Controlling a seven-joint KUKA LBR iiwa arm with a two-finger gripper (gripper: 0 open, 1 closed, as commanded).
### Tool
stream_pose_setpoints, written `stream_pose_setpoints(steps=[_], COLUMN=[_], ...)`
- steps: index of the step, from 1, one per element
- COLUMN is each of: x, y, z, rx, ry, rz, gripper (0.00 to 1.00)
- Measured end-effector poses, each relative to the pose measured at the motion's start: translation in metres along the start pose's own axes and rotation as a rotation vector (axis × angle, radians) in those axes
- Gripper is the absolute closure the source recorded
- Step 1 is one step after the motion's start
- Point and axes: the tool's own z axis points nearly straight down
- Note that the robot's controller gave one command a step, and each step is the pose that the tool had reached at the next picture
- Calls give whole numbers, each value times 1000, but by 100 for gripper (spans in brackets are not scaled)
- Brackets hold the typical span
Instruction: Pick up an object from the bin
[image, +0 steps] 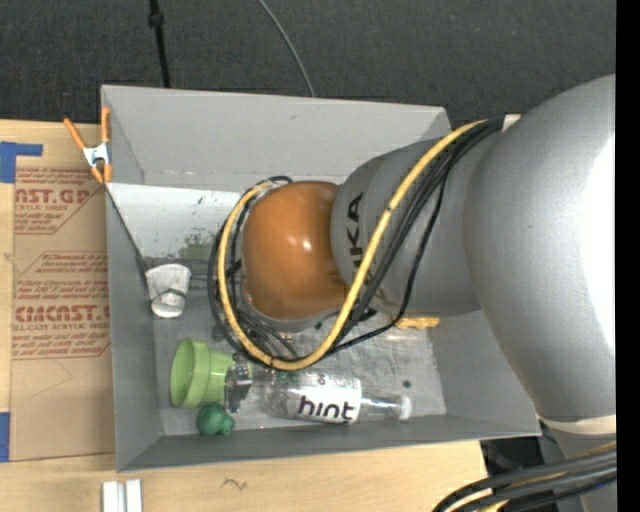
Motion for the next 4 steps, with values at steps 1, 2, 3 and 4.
stream_pose_setpoints(steps=[1,2,3,4], x=[-8,-6,-6,-9], y=[8,10,10,25], z=[47,51,51,-147], rx=[-4,-9,-9,-1], ry=[12,9,9,-1], rz=[-92,-138,-138,-134], gripper=[0,100,100,100])
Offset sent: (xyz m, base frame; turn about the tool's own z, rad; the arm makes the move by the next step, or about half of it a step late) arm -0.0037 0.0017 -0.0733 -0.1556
